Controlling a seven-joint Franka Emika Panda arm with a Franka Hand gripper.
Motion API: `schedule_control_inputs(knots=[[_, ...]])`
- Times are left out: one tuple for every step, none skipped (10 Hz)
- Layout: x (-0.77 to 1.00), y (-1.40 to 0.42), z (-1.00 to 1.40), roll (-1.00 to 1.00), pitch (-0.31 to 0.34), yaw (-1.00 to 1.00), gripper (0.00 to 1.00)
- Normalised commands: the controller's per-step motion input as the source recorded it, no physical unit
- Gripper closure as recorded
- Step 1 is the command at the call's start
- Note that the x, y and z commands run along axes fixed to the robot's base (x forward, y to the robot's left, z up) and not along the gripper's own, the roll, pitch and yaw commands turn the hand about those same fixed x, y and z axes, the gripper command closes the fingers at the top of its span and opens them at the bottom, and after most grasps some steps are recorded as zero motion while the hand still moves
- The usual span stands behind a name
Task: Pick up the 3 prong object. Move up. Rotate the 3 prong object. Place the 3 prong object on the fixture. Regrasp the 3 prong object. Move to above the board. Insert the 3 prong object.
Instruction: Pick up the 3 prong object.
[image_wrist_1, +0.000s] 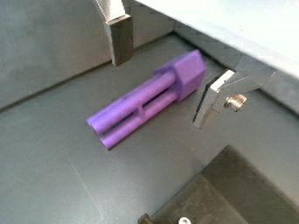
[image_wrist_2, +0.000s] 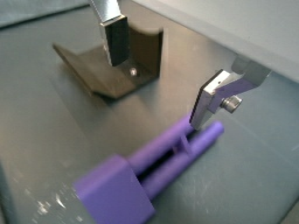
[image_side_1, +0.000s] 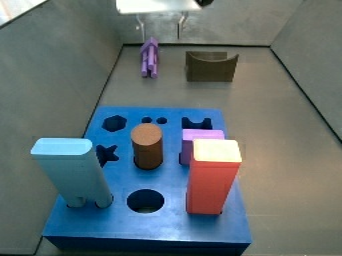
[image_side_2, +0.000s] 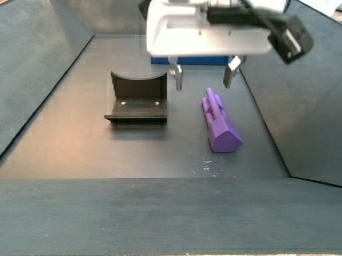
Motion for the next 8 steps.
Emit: schedule_control_inputs(knots=[[-0.35,0.00,-0.54,0.01,-0.051,-0.09,0.00],[-0.45,0.00,-0.58,0.03,-0.030,-0.19,0.00],[-0.42,0.00,-0.58,0.03,-0.020,-0.20,0.00],[-0.23,0.00,-0.67,0.02,-0.029,-0.28,0.00],[-0.16,0.00,-0.91,0.03,-0.050,-0.33,0.00],[-0.10,0.00,-1.00,0.06,-0.070,-0.32,0.00],[-0.28,0.00,-1.00,0.04,-0.053,-0.27,0.00],[-0.39,0.08,-0.42,0.01,-0.057,-0.13,0.00]])
